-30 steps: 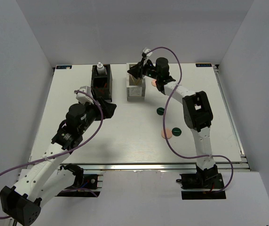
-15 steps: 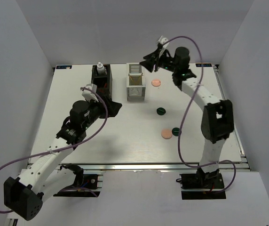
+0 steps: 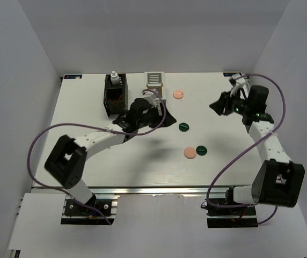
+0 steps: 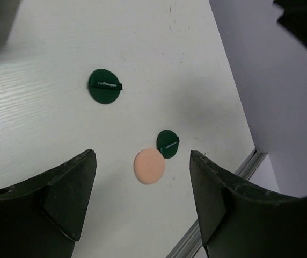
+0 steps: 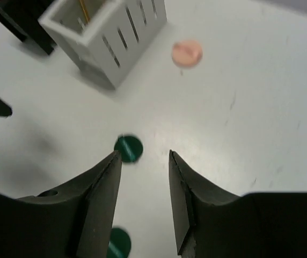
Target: Organize the makeup
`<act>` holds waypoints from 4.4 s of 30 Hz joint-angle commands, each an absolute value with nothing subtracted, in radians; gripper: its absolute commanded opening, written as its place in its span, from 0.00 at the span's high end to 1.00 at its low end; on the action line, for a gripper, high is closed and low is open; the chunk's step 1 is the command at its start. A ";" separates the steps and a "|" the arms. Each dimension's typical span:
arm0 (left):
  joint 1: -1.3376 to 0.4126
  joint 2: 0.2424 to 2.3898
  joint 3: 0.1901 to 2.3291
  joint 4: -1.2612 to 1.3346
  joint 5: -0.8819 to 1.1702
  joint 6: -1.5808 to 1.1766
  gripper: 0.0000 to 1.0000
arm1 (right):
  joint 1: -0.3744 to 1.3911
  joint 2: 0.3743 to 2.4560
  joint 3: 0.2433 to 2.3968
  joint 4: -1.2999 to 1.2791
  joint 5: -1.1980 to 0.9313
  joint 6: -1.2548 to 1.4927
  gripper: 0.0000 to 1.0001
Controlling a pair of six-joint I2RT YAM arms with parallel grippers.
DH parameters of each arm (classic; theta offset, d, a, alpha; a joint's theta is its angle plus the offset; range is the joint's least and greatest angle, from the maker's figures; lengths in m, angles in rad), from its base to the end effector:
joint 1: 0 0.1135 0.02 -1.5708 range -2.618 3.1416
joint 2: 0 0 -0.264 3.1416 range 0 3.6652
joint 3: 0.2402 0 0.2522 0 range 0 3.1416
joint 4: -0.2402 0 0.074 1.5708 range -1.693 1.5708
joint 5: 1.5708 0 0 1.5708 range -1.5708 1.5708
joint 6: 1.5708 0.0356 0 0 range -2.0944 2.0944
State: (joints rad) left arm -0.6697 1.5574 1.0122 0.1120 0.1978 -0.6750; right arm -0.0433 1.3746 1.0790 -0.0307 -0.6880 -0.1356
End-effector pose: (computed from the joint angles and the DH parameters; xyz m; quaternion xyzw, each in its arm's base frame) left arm 0.2747 -0.2264 0.2560 0.0510 0.8386 -0.3989 0.3675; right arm 0.3172 0.0089 0.3259 -0.2316 0.7551 0.2239 0.5710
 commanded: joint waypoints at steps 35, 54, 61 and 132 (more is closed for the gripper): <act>-0.841 2.407 1.948 -0.572 -0.187 -0.713 0.49 | -0.189 1.069 0.755 -0.114 -0.732 -0.025 0.54; -0.815 2.229 1.971 -0.356 -0.158 -0.614 1.00 | -0.190 1.060 0.723 -0.110 -0.733 -0.034 0.54; -0.732 2.148 2.005 -0.287 -0.192 -0.603 1.00 | -0.192 1.052 0.710 -0.106 -0.732 -0.040 0.54; -0.828 2.540 2.068 -0.565 0.058 -0.440 0.80 | -0.196 1.114 0.667 -0.097 -0.716 -0.048 0.41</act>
